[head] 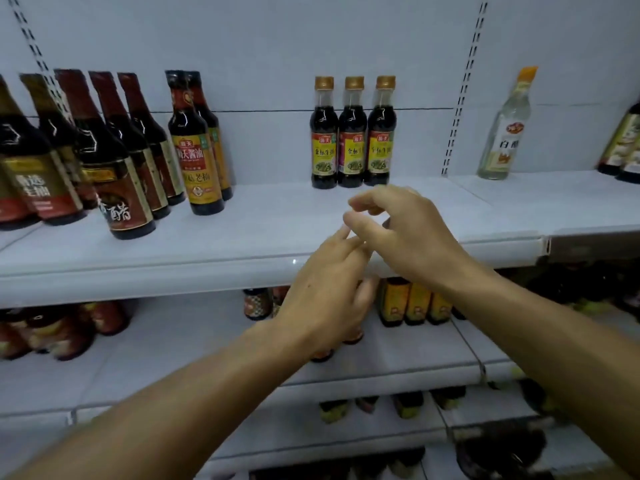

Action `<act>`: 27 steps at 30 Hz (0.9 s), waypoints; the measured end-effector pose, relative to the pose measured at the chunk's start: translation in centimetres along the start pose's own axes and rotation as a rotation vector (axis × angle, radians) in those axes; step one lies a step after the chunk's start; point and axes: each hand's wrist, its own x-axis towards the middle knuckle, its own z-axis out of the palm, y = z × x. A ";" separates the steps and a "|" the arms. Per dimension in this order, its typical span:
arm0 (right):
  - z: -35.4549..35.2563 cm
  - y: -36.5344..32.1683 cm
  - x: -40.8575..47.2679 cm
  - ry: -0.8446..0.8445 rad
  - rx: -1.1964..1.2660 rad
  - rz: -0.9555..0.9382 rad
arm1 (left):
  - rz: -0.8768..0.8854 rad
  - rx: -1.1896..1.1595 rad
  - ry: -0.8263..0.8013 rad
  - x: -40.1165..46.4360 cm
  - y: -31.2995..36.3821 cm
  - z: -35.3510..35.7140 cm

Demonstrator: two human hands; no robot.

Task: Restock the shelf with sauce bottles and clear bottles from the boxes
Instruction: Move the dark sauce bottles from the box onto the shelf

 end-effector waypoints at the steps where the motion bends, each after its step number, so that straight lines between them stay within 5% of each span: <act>1: 0.5 0.0 -0.7 -0.025 0.014 -0.009 | 0.010 -0.004 0.007 -0.8 -0.1 0.3; 15: 11.7 5.1 -10.7 -0.396 0.120 -0.051 | -0.403 -0.102 -0.339 -13.3 -5.3 12.0; 27: 24.3 16.4 -22.7 -0.765 0.097 0.169 | -0.711 -0.271 -0.516 -23.9 -9.3 25.7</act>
